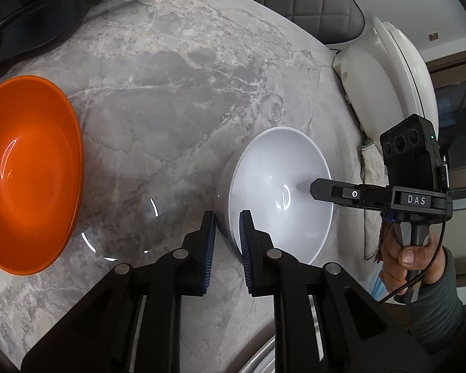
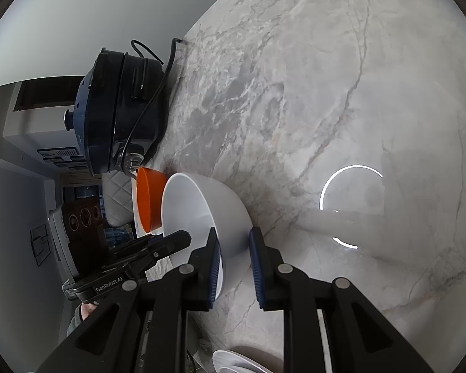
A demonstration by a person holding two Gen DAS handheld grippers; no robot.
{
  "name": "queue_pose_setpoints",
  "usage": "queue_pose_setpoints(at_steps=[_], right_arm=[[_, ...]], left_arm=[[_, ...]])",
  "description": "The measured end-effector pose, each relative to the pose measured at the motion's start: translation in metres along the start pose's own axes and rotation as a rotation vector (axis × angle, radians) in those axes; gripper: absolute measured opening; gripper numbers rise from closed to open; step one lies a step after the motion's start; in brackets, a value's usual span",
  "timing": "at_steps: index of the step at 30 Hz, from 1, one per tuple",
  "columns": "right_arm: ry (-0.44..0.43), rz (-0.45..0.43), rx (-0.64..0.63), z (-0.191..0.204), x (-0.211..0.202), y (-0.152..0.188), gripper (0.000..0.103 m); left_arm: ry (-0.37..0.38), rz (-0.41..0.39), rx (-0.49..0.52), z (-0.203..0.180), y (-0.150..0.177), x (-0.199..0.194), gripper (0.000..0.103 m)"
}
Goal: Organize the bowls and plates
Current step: 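Lift the white bowl and lower it into the patterned bowl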
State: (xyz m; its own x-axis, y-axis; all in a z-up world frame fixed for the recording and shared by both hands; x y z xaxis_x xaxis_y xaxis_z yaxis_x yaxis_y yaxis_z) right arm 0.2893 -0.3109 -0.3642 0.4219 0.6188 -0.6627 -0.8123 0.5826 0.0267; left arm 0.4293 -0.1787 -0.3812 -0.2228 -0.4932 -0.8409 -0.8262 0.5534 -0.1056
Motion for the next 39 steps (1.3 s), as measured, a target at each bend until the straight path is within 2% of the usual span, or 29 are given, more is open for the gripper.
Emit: queue_pose_setpoints(at_steps=[9, 15, 20, 25, 39], right_arm=[[-0.018, -0.002, -0.029, 0.021, -0.008, 0.013, 0.021], [-0.051, 0.014, -0.072, 0.043, -0.012, 0.031, 0.021], [-0.078, 0.038, -0.117, 0.067, -0.009, 0.054, 0.021], [-0.090, 0.058, -0.148, 0.090, -0.003, 0.083, 0.022], [-0.077, 0.067, -0.163, 0.155, 0.044, 0.170, 0.023]], left_arm=[[0.000, -0.038, -0.017, -0.007, 0.014, -0.031, 0.014], [-0.008, -0.077, -0.040, -0.011, 0.040, -0.064, 0.014], [-0.021, -0.116, -0.063, -0.009, 0.078, -0.100, 0.015], [0.000, -0.145, -0.085, 0.001, 0.116, -0.128, 0.015], [0.065, -0.182, -0.116, 0.063, 0.217, -0.209, 0.016]])
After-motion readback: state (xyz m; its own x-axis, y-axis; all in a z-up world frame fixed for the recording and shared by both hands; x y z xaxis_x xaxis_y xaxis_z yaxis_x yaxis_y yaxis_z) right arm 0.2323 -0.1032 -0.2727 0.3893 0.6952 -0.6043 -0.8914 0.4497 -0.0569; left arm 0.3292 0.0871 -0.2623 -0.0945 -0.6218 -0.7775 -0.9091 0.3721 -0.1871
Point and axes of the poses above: each gripper's, at about its wrist camera, not at the fingertips, and x roughly the way its jaws point, z to its left, y to its underside, the point moved 7 cm from there along x, roughly the way its jaws point, and after that the axes turned 2 degrees about y, right-handed, at the moved point
